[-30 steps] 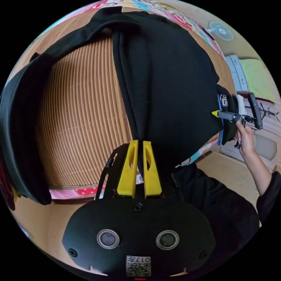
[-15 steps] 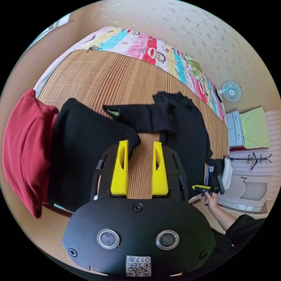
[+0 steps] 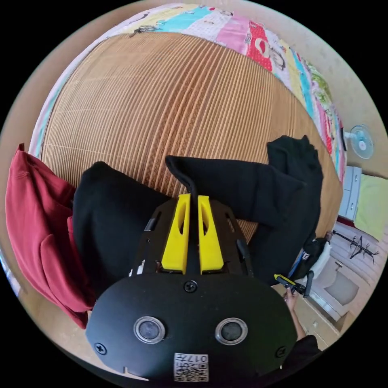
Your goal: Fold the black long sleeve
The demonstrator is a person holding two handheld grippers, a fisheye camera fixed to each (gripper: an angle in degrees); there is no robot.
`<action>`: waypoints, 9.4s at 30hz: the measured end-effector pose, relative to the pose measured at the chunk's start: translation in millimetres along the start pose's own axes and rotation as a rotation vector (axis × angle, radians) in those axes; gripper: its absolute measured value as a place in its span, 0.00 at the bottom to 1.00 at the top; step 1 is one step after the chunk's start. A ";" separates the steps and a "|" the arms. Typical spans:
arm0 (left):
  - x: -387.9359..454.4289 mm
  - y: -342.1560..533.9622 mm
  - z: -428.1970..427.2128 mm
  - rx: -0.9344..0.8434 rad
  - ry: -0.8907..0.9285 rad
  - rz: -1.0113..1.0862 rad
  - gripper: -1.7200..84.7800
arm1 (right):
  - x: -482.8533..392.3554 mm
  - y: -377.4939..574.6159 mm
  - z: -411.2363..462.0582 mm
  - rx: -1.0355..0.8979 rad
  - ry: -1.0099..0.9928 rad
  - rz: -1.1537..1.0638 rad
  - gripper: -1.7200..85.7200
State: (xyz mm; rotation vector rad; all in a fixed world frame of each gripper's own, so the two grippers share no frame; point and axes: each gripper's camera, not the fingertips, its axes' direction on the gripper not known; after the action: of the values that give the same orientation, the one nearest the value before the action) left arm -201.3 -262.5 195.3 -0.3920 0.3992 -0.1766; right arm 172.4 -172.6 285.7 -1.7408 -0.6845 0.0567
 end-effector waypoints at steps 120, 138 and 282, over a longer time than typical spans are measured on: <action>73.4 -32.7 33.1 0.213 0.597 0.322 0.01 | -97.4 -33.9 50.5 0.198 0.206 -0.239 0.09; 33.3 32.4 105.3 -0.022 0.240 0.198 0.12 | -64.8 -51.6 1.1 0.158 0.049 -0.214 0.06; 64.0 41.6 260.9 -0.187 0.820 0.165 0.28 | 190.0 -129.3 -117.8 0.187 -0.658 -0.357 0.30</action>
State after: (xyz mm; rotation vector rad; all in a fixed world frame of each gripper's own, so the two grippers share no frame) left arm -32.5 -152.5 377.8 -0.4585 1.2581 -0.1331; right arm 321.4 -170.4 496.7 -1.3874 -1.4128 0.4454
